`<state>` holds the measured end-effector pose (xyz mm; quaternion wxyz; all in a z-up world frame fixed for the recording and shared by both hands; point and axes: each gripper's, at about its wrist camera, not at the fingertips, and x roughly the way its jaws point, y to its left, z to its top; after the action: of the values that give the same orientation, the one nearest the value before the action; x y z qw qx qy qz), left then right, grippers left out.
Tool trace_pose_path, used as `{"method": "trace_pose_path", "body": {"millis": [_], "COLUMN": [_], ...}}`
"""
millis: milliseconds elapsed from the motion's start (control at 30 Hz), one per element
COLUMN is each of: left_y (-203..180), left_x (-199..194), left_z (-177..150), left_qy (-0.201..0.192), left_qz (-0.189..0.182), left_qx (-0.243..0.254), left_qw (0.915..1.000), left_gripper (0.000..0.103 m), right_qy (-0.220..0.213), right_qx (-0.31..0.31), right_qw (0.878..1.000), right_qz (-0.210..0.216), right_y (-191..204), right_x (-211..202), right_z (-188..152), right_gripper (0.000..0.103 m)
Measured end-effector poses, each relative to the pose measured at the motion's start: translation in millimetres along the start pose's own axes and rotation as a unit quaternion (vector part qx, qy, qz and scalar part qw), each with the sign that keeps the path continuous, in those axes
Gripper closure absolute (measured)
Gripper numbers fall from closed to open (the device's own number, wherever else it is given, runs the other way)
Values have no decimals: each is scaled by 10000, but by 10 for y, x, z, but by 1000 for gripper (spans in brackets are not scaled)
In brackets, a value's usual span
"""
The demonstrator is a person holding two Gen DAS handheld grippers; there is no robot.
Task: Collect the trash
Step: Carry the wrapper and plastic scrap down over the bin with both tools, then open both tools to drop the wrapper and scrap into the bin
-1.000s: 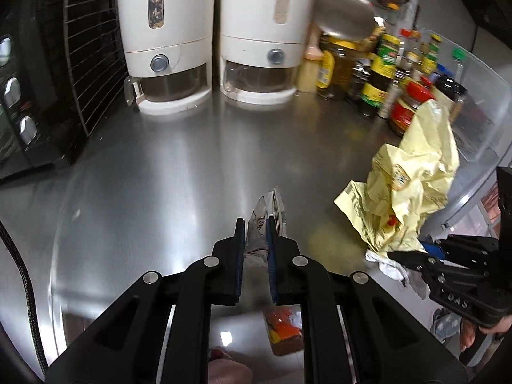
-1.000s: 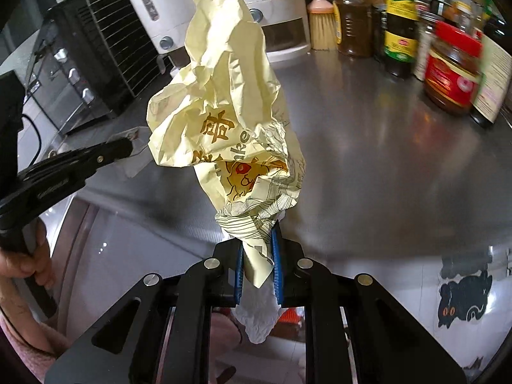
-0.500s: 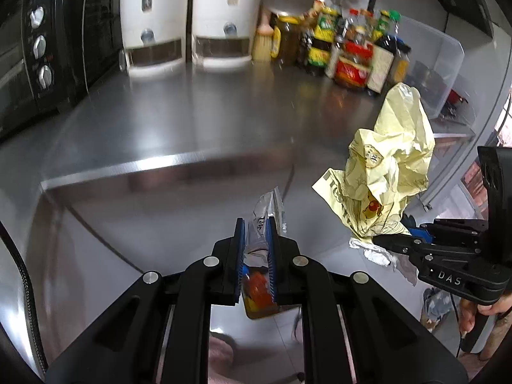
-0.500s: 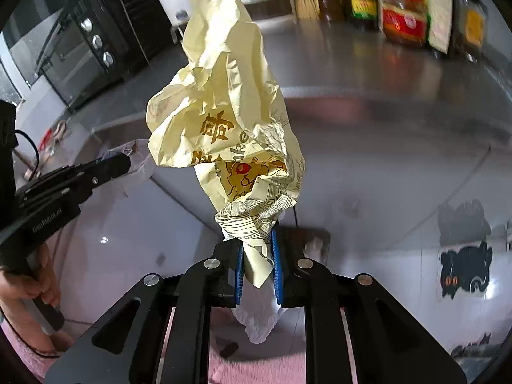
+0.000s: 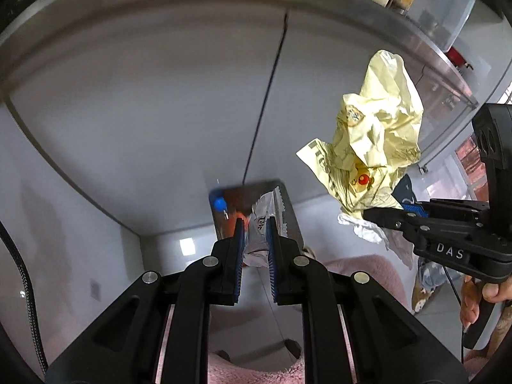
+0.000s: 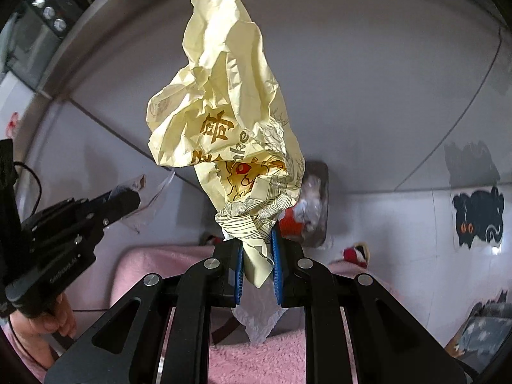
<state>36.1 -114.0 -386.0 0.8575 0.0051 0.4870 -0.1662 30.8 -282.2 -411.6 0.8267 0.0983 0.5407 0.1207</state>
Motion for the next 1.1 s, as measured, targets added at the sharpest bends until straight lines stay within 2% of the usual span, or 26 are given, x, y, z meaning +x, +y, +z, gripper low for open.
{"method": "trace_pose_path", "body": {"millis": [367,733,900,1000,1067,1100], "left_y": [179,356,371,372,370,364], "left_x": [1045,1943,2122,2180,2210,2218], "left_z": [-87,-235,-239,-196,-160,-145], "left_qy": [819,1522,1703,1762,1772,1777], "left_qz": [-149,-217,-225,-278,-299,-291], "left_qx": [-201,-361,-392,-442,-436,-426], "left_qw": [9963,9874,9844,9830,9828,9827], "left_gripper": [90,88,87,82,79,79], "right_qy": [534,1038,1220,1317,1349,1352], "right_qx": [538,980,1021,1047,1060,1091], "right_qw": [9971,9897,9873,9857,9852,9848], "right_qz": [54,92,18,10,-24,-40], "right_y": [-384,-686,-729,-699,-702,-710], "right_x": [936,1724,1930,1995,2003,1998], "right_z": [41,176,261,329,381,408], "right_gripper": [87,84,84,83,79,70]}}
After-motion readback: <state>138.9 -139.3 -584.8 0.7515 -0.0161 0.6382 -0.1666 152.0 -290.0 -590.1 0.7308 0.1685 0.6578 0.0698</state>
